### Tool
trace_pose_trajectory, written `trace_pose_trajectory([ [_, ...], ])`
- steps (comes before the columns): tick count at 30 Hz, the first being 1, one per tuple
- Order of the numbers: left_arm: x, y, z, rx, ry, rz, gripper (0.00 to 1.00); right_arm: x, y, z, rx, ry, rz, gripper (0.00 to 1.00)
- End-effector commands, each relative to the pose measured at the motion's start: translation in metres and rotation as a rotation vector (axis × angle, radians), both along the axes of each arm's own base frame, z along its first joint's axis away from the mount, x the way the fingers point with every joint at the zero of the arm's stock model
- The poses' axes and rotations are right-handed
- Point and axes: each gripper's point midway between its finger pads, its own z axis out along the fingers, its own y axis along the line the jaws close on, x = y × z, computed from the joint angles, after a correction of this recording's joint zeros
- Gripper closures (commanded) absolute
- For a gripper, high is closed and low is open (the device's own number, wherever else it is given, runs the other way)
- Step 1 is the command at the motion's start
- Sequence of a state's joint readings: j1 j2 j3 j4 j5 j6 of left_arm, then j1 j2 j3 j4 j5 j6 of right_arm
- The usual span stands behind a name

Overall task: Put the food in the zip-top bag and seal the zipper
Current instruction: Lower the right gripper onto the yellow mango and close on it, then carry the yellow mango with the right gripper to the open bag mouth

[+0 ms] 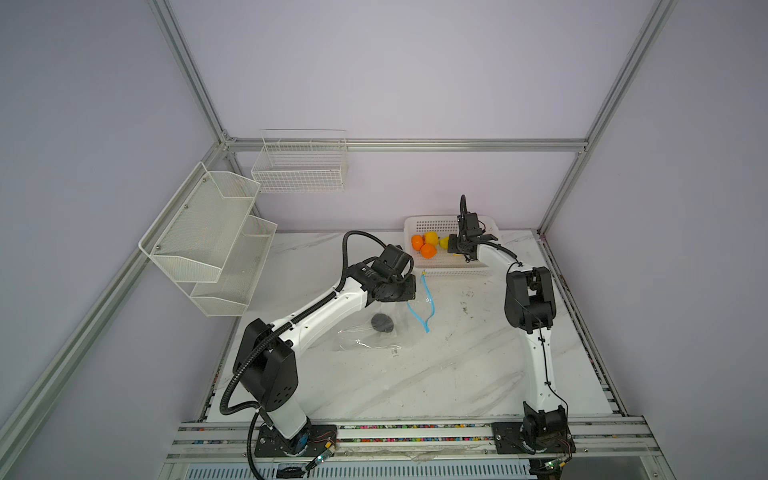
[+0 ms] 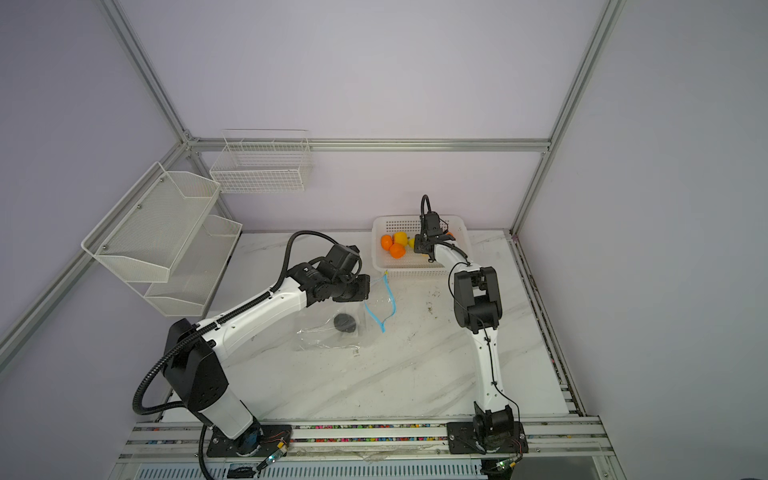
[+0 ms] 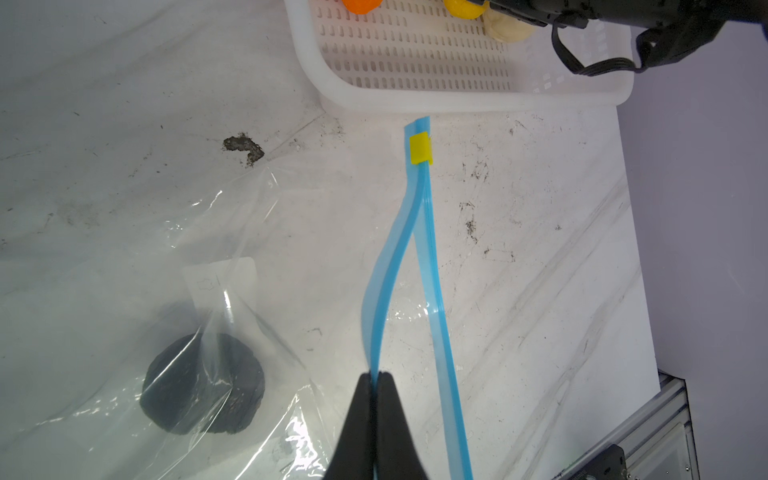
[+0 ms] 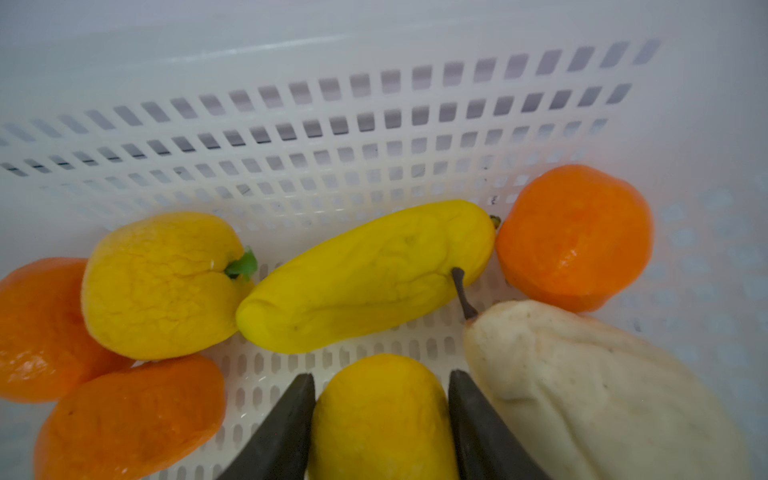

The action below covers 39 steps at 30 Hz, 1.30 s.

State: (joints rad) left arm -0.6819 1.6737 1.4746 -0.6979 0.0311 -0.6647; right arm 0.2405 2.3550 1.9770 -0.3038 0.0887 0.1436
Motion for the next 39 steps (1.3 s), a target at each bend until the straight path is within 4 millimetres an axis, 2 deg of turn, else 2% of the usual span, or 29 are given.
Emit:
trace_pose_trajectory([
  [1,0.004,-0.005,0.025,-0.04,-0.052,-0.015,1.0,-0.004,-0.004,0.044,0.011,-0.067,0.007,0.48],
  [11,0.005,-0.007,0.024,-0.051,-0.051,-0.018,1.0,-0.026,0.001,0.07,0.091,-0.105,0.018,0.48],
  [19,0.006,-0.009,0.022,-0.052,-0.047,-0.021,1.0,-0.031,0.011,0.068,0.151,-0.103,0.062,0.48],
  [25,0.006,-0.01,0.023,-0.052,-0.05,-0.023,1.0,-0.038,0.022,0.083,0.21,-0.117,0.103,0.48],
  [30,0.007,-0.01,0.024,-0.055,-0.05,-0.023,1.0,-0.056,0.029,0.105,0.291,-0.138,0.131,0.48],
  [39,0.008,-0.015,0.021,-0.072,-0.044,-0.03,1.0,-0.101,0.032,0.119,0.37,-0.132,0.169,0.48],
])
